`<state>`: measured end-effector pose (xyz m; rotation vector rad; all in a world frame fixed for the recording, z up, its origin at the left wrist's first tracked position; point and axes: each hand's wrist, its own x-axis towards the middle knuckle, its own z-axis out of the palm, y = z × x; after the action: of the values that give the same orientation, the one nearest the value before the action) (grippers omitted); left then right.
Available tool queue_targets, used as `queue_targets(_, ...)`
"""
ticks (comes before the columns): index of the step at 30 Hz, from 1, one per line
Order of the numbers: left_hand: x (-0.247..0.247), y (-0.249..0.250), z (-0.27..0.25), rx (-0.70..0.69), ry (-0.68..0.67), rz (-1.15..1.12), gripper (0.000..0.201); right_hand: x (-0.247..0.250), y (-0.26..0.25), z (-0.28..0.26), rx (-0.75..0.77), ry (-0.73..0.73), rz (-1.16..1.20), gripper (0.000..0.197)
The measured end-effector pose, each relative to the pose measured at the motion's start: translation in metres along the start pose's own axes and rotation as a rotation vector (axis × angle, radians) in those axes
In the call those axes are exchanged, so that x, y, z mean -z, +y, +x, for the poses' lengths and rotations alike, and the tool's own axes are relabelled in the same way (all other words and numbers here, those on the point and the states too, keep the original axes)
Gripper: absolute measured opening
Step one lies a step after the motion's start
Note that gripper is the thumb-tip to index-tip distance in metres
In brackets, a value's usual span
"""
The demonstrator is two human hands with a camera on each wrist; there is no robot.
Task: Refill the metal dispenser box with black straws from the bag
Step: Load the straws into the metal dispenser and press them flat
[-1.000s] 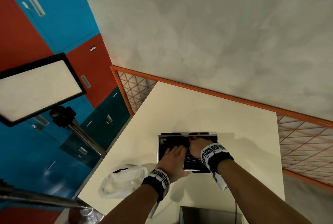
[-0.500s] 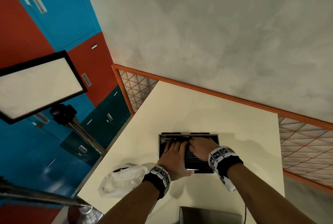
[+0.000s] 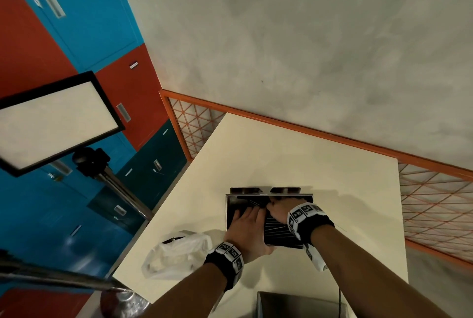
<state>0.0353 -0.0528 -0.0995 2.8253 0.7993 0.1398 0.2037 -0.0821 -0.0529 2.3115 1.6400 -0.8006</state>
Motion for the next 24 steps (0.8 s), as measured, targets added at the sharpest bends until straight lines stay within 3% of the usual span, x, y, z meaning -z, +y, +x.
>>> queue_targets(7,-0.001,0.001,-0.002,0.009,-0.019,0.003,0.082,0.002,-0.002,-0.001,-0.018,0.011,0.006,0.044)
queue_targets(12,0.003,0.0,0.001,0.018,-0.042,-0.007,0.084,0.006,0.002,0.01,-0.1,-0.099,0.155,0.046)
queue_targets(16,0.006,-0.001,0.003,0.028,-0.068,-0.018,0.084,0.009,0.005,0.01,-0.062,-0.152,0.117,0.051)
queue_targets(24,0.002,0.001,-0.001,0.022,-0.059,-0.019,0.081,0.007,0.002,0.001,-0.029,-0.042,0.161,0.042)
